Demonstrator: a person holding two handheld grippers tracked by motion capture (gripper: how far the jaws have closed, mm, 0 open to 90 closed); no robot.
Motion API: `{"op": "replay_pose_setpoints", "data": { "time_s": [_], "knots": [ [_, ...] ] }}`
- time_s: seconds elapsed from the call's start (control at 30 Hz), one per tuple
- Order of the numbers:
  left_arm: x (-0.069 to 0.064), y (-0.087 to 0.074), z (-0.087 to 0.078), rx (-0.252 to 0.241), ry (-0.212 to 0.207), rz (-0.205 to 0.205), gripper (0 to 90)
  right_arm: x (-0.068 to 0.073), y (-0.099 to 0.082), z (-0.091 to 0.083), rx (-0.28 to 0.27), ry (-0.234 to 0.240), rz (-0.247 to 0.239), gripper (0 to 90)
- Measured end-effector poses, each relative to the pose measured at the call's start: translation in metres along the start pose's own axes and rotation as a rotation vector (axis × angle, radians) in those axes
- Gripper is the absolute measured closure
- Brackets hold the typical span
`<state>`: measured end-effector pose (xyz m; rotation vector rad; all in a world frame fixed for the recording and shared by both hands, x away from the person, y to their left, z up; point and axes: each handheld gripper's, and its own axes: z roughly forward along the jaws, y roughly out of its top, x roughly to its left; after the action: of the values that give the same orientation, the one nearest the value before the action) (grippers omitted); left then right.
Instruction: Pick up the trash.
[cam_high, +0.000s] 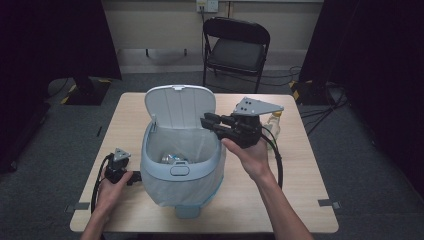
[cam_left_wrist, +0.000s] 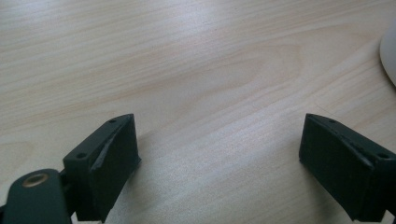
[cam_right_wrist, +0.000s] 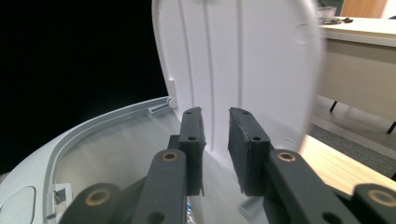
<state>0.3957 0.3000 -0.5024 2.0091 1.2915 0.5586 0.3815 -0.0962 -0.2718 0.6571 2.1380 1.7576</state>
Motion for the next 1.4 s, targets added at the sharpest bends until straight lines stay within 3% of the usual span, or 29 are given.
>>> {"op": "replay_pose_setpoints", "data": {
  "time_s": [0.27,0.43,0.6,0.77,0.97,1.4],
  "knots": [
    [0.0,0.0,0.0,0.0,0.0,0.0,11.3,-0.022,-0.008,-0.03,-0.026,-0.066,0.059,64.1],
    [0.001,0.0,0.0,0.002,-0.001,0.006,11.2,-0.037,-0.016,-0.048,-0.027,-0.142,0.083,56.3],
    [0.001,0.0,0.0,0.002,-0.003,0.008,11.0,-0.048,-0.035,-0.056,0.018,-0.211,0.091,50.5],
    [0.001,0.0,0.0,0.002,0.0,0.008,11.1,-0.061,-0.06,-0.061,0.074,-0.255,0.171,44.9],
    [0.001,0.0,0.0,0.002,0.001,0.007,11.1,-0.079,-0.09,-0.074,0.109,-0.326,0.234,38.4],
    [0.001,0.0,0.0,0.001,0.002,0.007,11.1,-0.106,-0.13,-0.085,0.188,-0.397,0.32,29.4]
  ]
}}
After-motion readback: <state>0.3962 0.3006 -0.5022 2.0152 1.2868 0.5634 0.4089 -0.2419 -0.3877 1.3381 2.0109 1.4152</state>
